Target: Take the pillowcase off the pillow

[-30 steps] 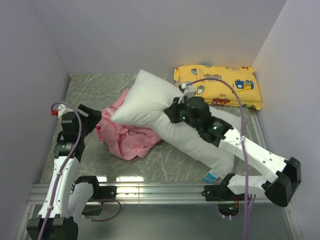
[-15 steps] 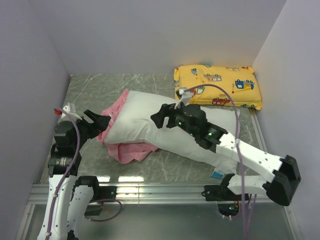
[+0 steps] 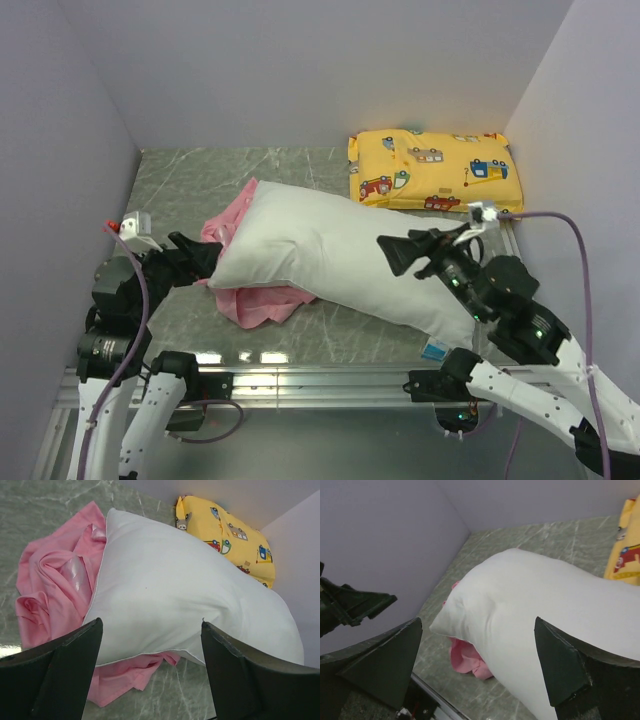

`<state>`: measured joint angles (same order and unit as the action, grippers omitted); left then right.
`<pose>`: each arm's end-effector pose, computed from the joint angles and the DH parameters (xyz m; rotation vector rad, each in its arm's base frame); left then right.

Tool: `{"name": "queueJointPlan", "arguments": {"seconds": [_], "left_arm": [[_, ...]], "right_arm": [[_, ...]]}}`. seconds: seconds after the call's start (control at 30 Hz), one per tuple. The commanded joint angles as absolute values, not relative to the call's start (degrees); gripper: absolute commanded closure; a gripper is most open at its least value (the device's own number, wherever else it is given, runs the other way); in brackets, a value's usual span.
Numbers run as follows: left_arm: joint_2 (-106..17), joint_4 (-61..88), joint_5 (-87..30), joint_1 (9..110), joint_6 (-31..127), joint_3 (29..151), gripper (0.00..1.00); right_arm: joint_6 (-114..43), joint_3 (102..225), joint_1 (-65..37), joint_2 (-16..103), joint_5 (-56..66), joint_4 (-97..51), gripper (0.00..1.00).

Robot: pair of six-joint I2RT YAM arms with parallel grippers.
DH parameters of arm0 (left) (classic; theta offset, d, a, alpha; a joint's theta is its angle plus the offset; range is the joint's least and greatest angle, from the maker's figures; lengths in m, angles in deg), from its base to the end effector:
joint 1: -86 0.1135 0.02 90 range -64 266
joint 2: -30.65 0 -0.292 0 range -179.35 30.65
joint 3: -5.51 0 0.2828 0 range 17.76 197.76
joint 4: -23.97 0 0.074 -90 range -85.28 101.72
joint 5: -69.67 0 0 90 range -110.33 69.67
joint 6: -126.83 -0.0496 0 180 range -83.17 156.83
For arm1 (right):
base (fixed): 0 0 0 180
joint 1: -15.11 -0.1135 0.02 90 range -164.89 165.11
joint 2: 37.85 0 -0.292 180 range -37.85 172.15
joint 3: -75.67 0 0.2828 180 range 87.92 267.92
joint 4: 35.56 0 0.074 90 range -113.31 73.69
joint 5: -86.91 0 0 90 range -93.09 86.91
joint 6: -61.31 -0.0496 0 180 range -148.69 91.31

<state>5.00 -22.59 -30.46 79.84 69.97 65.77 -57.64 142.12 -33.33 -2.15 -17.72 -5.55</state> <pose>0.1081 -0.0204 0.3751 -0.2971 1.7985 -0.6473 0.1075 0.1024 0.4301 -0.0662 1.6231 0.8588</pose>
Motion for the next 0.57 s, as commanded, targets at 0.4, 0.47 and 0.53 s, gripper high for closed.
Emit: {"name": "queueJointPlan", "arguments": {"seconds": [0.4, 0.47, 0.53], "left_arm": [[12.6, -20.9, -30.5, 79.7, 67.2, 65.4, 0.12], [12.8, -20.5, -31.1, 79.7, 67.2, 65.1, 0.14], [12.9, -19.9, -31.4, 79.7, 67.2, 65.0, 0.14]], "right_arm": [[-60.3, 132.8, -33.1, -15.3, -25.6, 6.7, 0.0], [-60.2, 132.7, -33.1, -15.0, -25.4, 6.5, 0.0], [-60.1, 132.5, -33.1, -14.8, -25.4, 6.4, 0.0]]}}
